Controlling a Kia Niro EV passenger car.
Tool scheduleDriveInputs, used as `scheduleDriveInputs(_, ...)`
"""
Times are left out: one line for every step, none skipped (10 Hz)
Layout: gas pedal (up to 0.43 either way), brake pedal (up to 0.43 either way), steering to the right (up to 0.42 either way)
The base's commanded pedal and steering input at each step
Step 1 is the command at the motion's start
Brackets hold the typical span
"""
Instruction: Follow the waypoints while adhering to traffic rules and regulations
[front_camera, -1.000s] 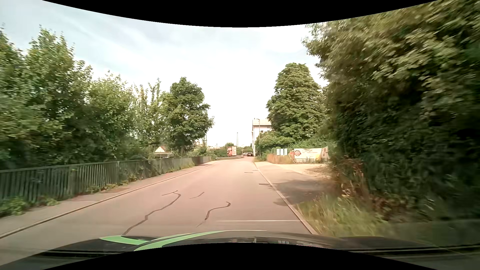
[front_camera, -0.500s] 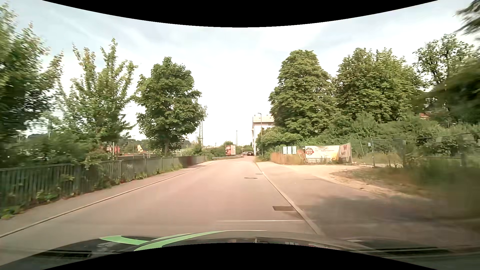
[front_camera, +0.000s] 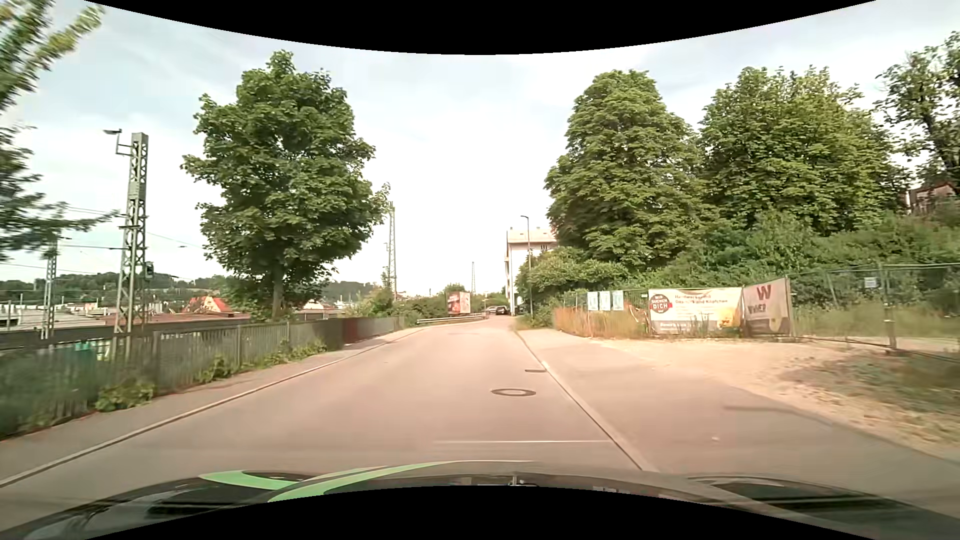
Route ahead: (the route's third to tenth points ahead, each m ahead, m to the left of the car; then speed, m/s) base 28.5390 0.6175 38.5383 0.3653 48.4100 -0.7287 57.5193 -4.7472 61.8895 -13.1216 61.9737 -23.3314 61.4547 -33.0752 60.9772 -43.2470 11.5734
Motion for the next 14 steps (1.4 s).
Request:
scheduleDriveInputs(0.197, 0.0, -0.002)
scheduleDriveInputs(0.189, 0.0, -0.003)
scheduleDriveInputs(0.157, 0.0, -0.006)
scheduleDriveInputs(0.118, 0.0, -0.006)
scheduleDriveInputs(0.02, 0.0, -0.005)
scheduleDriveInputs(0.0, 0.0, -0.005)
scheduleDriveInputs(0.0, 0.0, -0.004)
scheduleDriveInputs(0.0, 0.0, -0.004)
scheduleDriveInputs(0.0, 0.0, -0.004)
scheduleDriveInputs(0.0, 0.0, -0.004)
scheduleDriveInputs(0.0, 0.073, -0.003)
scheduleDriveInputs(0.0, 0.098, -0.003)
scheduleDriveInputs(0.0, 0.11, -0.003)
scheduleDriveInputs(0.0, 0.11, -0.003)
